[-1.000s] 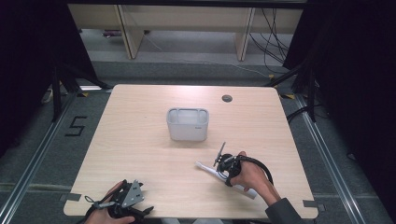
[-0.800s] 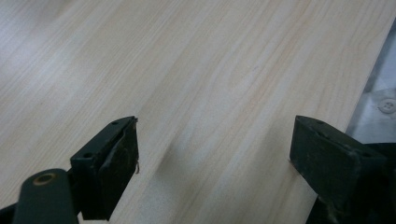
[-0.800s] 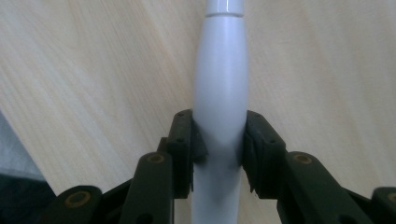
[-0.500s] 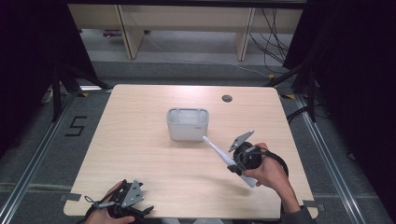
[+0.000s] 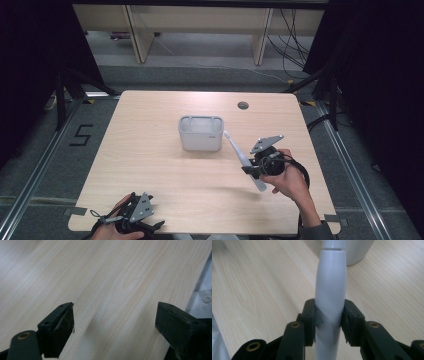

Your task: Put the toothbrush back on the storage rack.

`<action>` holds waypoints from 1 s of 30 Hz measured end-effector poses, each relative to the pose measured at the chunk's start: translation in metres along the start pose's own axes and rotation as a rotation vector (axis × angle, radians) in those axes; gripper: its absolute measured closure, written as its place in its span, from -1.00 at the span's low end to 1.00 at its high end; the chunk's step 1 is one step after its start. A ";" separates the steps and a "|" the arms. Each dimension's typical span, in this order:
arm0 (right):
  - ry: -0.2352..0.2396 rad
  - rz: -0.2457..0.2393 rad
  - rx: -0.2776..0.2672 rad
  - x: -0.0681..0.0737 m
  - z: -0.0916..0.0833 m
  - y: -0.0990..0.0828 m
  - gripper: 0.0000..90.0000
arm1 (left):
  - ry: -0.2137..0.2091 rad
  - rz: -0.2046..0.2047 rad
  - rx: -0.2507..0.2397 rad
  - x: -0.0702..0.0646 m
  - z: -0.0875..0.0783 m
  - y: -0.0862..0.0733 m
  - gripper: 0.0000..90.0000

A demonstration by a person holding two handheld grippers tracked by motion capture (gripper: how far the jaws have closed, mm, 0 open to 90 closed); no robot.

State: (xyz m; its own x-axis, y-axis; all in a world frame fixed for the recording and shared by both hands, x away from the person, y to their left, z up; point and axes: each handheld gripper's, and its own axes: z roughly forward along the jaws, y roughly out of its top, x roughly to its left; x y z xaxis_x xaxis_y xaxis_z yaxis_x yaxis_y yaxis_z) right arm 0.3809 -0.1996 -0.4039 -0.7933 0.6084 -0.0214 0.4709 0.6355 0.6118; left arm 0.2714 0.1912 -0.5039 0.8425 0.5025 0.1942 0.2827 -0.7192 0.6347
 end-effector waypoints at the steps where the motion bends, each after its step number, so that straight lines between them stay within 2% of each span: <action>1: -0.029 -0.017 -0.061 -0.003 -0.002 0.001 0.48 | 0.000 0.002 0.002 0.000 0.000 0.000 -0.66; 2: -0.016 -0.004 -0.064 -0.004 -0.003 0.002 0.48 | 0.004 -0.002 -0.004 0.000 0.000 0.000 -0.66; 3: -0.020 0.006 -0.083 -0.004 -0.005 0.003 0.48 | -0.002 0.010 0.003 0.000 -0.001 0.001 -0.66; 7: -0.036 0.029 -0.147 -0.005 -0.009 0.005 0.48 | -0.002 0.012 0.003 0.000 -0.001 0.000 -0.66; 8: -0.037 0.053 -0.159 -0.004 -0.008 0.005 0.48 | -0.001 0.005 0.002 -0.001 -0.001 0.000 -0.66; 10: -0.027 0.050 -0.170 -0.008 -0.008 0.004 0.48 | -0.001 0.014 0.001 0.000 -0.001 0.001 -0.66; 11: -0.024 0.056 -0.192 -0.009 -0.006 0.004 0.48 | -0.001 0.014 0.003 0.000 -0.001 0.001 -0.66; 13: -0.025 0.059 -0.200 -0.012 -0.005 0.004 0.48 | -0.003 -0.002 0.003 -0.001 0.000 0.000 -0.66; 14: -0.025 0.059 -0.200 -0.012 -0.005 0.004 0.48 | -0.003 -0.002 0.003 -0.001 0.000 0.000 -0.66; 15: -0.034 0.083 -0.220 -0.012 -0.004 0.002 0.48 | 0.000 0.012 0.001 0.000 -0.001 0.001 -0.66; 16: -0.027 0.065 -0.225 -0.014 -0.003 0.002 0.48 | 0.001 0.014 0.000 0.000 -0.001 0.001 -0.66; 17: -0.029 0.081 -0.238 -0.013 -0.002 0.002 0.48 | 0.002 0.014 0.000 0.000 -0.001 0.000 -0.66; 19: -0.031 0.094 -0.232 -0.012 -0.002 0.003 0.48 | -0.001 0.003 0.002 -0.001 -0.001 0.000 -0.66; 20: -0.040 0.091 -0.248 -0.012 0.000 0.003 0.48 | -0.001 0.003 0.002 -0.001 -0.001 0.000 -0.66; 25: -0.030 0.071 -0.270 -0.013 0.004 0.007 0.48 | 0.001 0.011 0.002 0.000 -0.001 0.000 -0.66; 28: -0.007 0.072 -0.302 -0.011 0.008 0.010 0.48 | -0.001 0.001 -0.002 -0.001 -0.001 0.000 -0.66; 29: -0.015 0.083 -0.302 -0.009 0.008 0.011 0.48 | 0.000 0.005 0.001 0.000 -0.001 0.000 -0.66; 30: -0.018 0.055 -0.309 -0.010 0.010 0.013 0.48 | -0.001 0.003 0.001 0.000 0.000 0.000 -0.66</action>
State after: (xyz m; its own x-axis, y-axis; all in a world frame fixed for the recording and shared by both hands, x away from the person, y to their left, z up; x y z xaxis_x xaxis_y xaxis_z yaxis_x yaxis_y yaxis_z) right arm 0.3993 -0.1928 -0.4031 -0.7616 0.6480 0.0064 0.3714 0.4284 0.8237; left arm 0.2711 0.1913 -0.5035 0.8436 0.5000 0.1957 0.2804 -0.7210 0.6336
